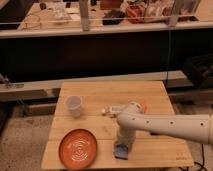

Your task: Wipe the white sponge on the table

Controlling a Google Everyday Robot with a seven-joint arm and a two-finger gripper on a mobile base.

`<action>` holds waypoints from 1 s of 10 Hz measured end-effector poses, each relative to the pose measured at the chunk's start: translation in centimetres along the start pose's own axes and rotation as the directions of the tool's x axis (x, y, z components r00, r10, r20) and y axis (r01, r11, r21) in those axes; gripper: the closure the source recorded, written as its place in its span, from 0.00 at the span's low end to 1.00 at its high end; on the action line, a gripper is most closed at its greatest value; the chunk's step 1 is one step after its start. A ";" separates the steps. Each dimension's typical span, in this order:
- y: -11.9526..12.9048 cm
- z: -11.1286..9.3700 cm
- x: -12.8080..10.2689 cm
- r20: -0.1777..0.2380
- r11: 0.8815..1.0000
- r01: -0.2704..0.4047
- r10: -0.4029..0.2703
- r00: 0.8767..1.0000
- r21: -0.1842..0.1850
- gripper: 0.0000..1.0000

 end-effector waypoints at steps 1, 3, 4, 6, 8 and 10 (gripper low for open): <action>0.3 -0.1 0.2 -0.001 1.000 -0.005 0.005 1.000 0.004 0.55; 3.5 -2.1 2.8 -0.019 0.999 -0.043 0.043 0.999 0.030 0.55; 4.3 -2.6 3.5 -0.020 0.998 -0.053 0.054 0.998 0.040 0.55; 4.9 -3.6 5.4 -0.016 0.996 -0.057 0.058 0.998 0.071 0.55; 3.9 -3.9 6.0 -0.012 0.996 -0.044 0.045 0.999 0.081 0.55; 0.6 -4.7 5.7 -0.019 0.996 -0.005 0.007 1.000 0.090 0.55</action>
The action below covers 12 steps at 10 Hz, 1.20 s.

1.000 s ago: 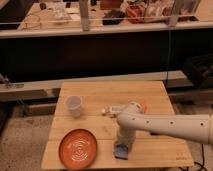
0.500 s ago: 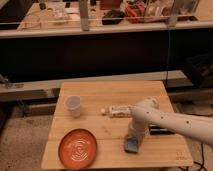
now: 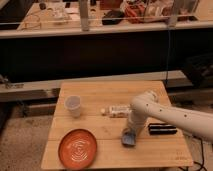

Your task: Wipe the white sponge on the table

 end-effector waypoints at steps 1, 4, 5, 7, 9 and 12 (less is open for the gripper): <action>-1.3 -0.5 -0.2 -0.008 1.000 0.016 -0.016 1.000 0.007 0.55; -3.7 -1.6 -0.9 -0.031 0.998 0.064 -0.064 0.997 -0.008 0.55; -4.3 -1.3 -1.0 -0.033 0.997 0.072 -0.073 0.997 -0.018 0.55; -4.5 0.8 -1.2 -0.026 0.996 0.086 -0.087 0.996 -0.039 0.52; -4.6 1.7 -1.6 -0.031 0.995 0.094 -0.096 0.995 -0.041 0.49; -4.9 1.8 -1.8 -0.035 0.994 0.104 -0.106 0.994 -0.041 0.49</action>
